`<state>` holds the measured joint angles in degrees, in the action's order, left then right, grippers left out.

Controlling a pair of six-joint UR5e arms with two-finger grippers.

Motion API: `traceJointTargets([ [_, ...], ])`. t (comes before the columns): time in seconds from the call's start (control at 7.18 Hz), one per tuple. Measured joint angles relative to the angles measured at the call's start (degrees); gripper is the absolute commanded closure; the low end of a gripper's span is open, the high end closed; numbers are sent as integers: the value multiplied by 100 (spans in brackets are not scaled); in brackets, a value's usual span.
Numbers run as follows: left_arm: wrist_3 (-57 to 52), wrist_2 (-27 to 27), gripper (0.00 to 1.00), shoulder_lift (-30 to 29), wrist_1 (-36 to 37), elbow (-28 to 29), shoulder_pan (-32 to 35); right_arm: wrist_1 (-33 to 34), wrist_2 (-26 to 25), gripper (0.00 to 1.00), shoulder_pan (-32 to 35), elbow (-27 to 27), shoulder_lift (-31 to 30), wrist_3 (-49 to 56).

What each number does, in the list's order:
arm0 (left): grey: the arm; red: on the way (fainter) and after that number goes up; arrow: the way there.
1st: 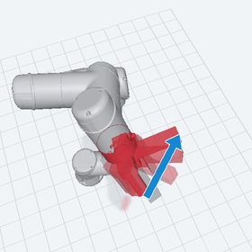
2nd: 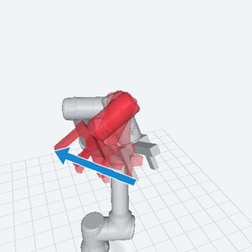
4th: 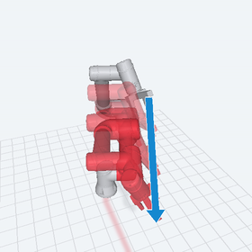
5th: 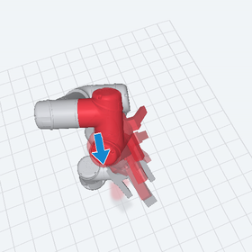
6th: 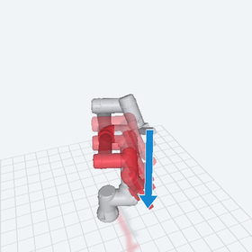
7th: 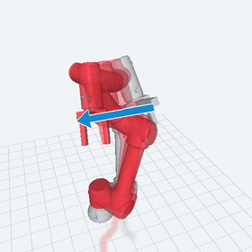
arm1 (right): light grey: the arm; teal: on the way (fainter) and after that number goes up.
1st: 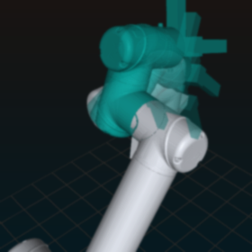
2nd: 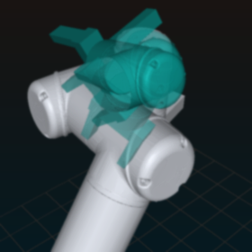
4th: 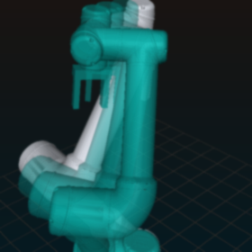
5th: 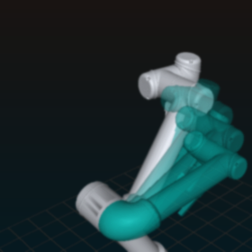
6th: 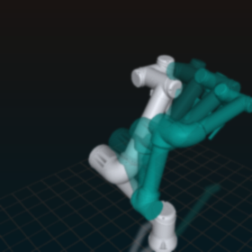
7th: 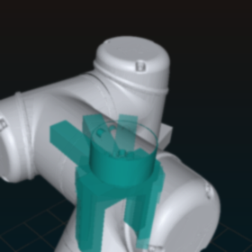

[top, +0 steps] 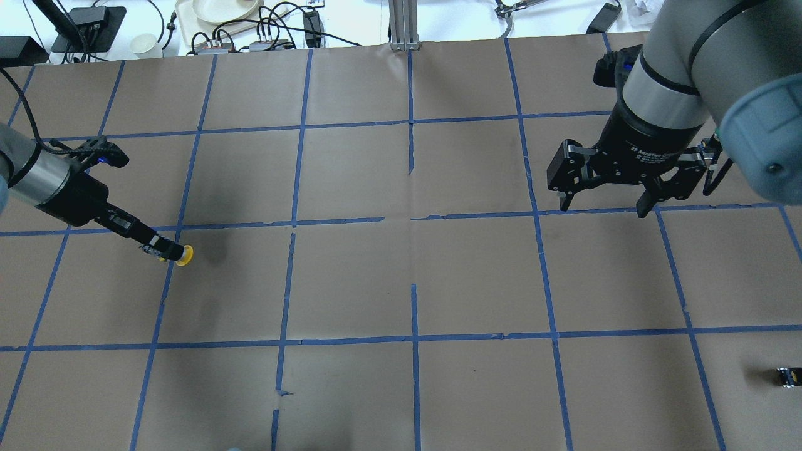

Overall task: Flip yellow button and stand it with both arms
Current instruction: 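Carry the yellow button toward the right gripper while the right gripper approaches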

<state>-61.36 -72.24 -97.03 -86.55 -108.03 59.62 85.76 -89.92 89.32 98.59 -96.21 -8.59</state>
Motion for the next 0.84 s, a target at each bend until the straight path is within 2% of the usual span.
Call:
traceJointTargets([
  [0.14, 137, 750, 79, 107, -1056, 202, 215, 34, 72, 0, -184, -28, 109, -57],
  [0.28, 246, 1585, 79, 238, -2134, 332, 443, 55, 413, 0, -431, -73, 161, -281],
  [0.42, 298, 2554, 79, 382, -3071, 382, 691, 73, 1038, 0, -634, -128, 188, -728],
  [0.7, 358, 4558, 79, 659, -4257, 416, 1449, 250, 2344, 0, -769, -297, 357, -1893],
  [0.84, 371, 5345, 79, 795, -4504, 431, 1838, 322, 2897, 0, -779, -340, 397, -2389],
])
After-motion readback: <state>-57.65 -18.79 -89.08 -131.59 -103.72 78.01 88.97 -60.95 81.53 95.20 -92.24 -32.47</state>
